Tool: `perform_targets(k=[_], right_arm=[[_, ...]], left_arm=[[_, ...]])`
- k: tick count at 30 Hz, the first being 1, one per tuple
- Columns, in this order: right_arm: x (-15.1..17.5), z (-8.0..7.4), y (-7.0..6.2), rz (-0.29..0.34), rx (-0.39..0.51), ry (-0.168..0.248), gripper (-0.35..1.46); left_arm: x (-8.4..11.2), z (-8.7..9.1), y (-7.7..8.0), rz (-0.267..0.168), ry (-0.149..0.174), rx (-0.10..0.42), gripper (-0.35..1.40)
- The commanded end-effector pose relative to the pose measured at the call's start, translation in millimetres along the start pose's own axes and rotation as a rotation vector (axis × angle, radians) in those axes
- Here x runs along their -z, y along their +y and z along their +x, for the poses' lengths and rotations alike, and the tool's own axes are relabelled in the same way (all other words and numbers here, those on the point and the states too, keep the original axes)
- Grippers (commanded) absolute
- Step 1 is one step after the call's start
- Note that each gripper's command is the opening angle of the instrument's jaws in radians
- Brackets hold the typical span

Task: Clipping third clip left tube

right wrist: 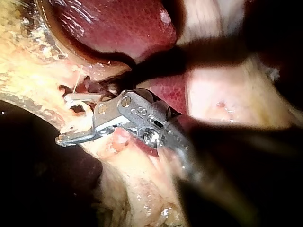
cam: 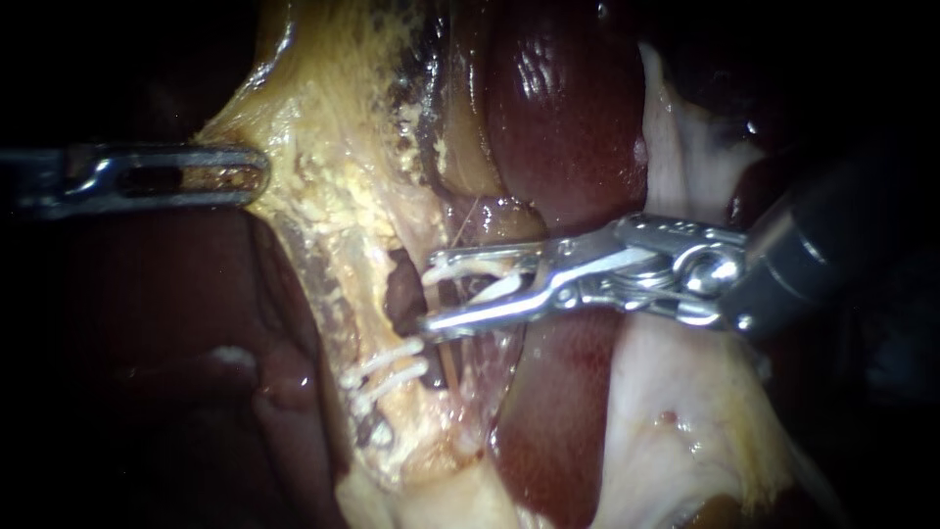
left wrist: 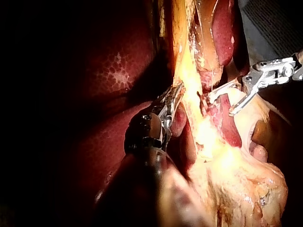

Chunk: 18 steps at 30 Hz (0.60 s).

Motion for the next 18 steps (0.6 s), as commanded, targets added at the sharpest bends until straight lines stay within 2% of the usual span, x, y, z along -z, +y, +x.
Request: perform_targets(k=[1, 5, 10, 14, 18], right_arm=[[-0.2, -0.5, 0.5, -0.002, -0.006, 0.0, 0.6], [-1.0, -1.7, 2.1, -0.003, -0.016, -0.002, 0.6], [-1.6, -2.3, 3.5, -0.005, -0.019, -0.002, 0.6], [-2.0, -2.3, 3.7, 0.006, -0.025, -0.007, 0.6], [-2.4, -2.1, 3.5, 0.05, -0.04, -0.007, 0.6]], left_arm=[[0.1, 0.0, 0.0, 0.0, 0.0, 0.0, -0.35], [0.1, 0.0, -0.1, 0.0, 0.0, 0.0, -0.35], [0.1, 0.0, -0.1, 0.0, 0.0, 0.0, -0.35], [0.2, 0.0, -0.2, -0.001, 0.0, 0.0, -0.35], [0.2, 0.0, -0.2, -0.001, -0.001, 0.0, -0.35]])
